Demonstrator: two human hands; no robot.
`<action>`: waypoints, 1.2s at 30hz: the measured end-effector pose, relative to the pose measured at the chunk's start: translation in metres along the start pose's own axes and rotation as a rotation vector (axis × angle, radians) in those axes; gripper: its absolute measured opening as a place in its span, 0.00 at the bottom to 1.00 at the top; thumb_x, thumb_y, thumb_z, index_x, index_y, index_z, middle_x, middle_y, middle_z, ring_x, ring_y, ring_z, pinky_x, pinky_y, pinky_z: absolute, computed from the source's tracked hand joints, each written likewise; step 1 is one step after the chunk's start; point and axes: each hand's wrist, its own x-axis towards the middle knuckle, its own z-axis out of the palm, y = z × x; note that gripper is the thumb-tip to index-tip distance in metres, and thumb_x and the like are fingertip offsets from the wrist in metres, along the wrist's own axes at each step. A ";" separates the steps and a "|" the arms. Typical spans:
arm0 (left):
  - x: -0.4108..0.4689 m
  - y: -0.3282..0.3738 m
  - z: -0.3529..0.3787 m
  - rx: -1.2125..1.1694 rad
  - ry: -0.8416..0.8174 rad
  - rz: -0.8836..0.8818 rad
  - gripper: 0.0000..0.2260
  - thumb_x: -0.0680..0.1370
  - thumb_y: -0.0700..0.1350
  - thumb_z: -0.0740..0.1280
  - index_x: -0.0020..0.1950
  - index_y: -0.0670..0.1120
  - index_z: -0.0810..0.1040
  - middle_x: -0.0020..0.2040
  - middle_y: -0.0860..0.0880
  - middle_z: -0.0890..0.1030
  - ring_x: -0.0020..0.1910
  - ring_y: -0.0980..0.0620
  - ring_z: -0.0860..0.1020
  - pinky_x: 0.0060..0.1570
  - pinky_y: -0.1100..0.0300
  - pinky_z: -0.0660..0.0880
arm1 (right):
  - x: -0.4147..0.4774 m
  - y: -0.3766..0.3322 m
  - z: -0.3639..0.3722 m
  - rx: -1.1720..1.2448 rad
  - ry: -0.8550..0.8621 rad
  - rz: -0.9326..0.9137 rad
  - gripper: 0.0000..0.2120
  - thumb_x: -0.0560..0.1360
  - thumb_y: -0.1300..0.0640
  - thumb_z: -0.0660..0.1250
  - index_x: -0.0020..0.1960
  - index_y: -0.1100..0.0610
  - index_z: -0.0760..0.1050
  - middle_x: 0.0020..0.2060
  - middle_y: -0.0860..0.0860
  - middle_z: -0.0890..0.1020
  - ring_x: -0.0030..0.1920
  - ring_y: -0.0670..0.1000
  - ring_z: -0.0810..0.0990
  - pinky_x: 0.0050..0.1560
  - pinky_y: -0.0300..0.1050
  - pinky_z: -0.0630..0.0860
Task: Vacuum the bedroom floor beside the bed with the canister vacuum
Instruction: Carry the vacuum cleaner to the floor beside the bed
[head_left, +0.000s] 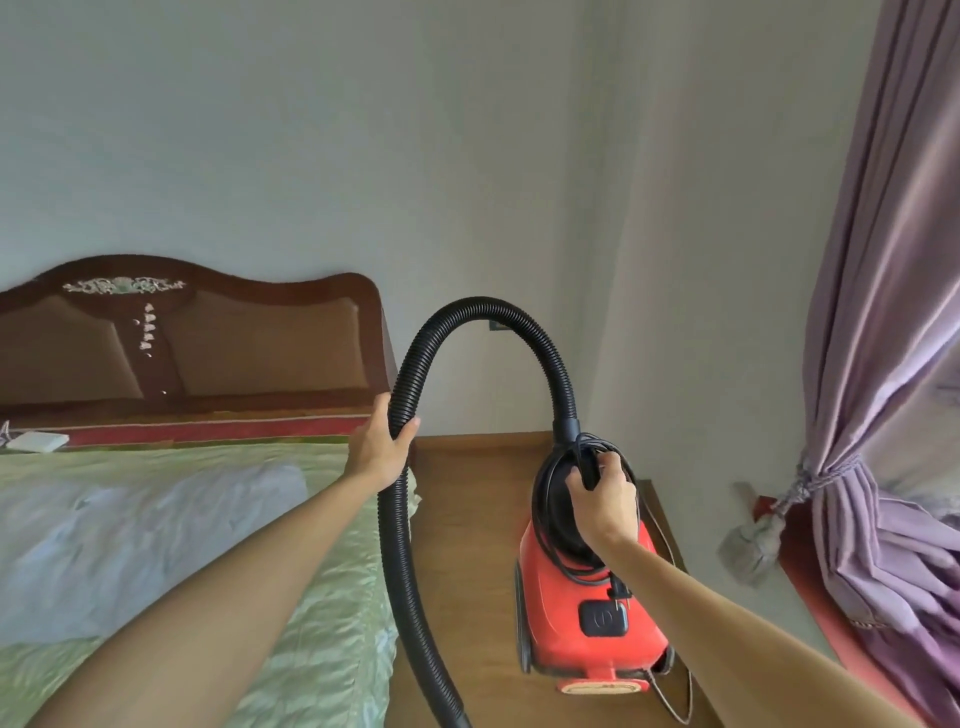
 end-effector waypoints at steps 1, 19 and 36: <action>0.013 -0.003 0.011 0.008 -0.006 -0.015 0.16 0.82 0.53 0.63 0.67 0.48 0.67 0.45 0.46 0.80 0.39 0.43 0.80 0.37 0.54 0.74 | 0.013 0.006 0.010 -0.004 -0.013 0.011 0.11 0.79 0.53 0.63 0.60 0.53 0.70 0.45 0.54 0.80 0.41 0.56 0.78 0.45 0.51 0.79; 0.113 -0.121 0.224 0.145 -0.132 -0.218 0.21 0.82 0.57 0.61 0.72 0.53 0.62 0.45 0.44 0.82 0.41 0.38 0.81 0.42 0.44 0.80 | 0.126 0.181 0.139 -0.122 -0.180 0.240 0.14 0.79 0.54 0.64 0.63 0.56 0.69 0.42 0.51 0.79 0.40 0.54 0.79 0.45 0.49 0.78; 0.121 -0.251 0.409 0.125 -0.234 -0.130 0.23 0.82 0.54 0.61 0.75 0.50 0.61 0.50 0.47 0.81 0.44 0.41 0.80 0.45 0.47 0.77 | 0.136 0.362 0.243 -0.145 -0.094 0.390 0.09 0.81 0.52 0.62 0.57 0.53 0.65 0.33 0.48 0.75 0.33 0.52 0.76 0.31 0.44 0.66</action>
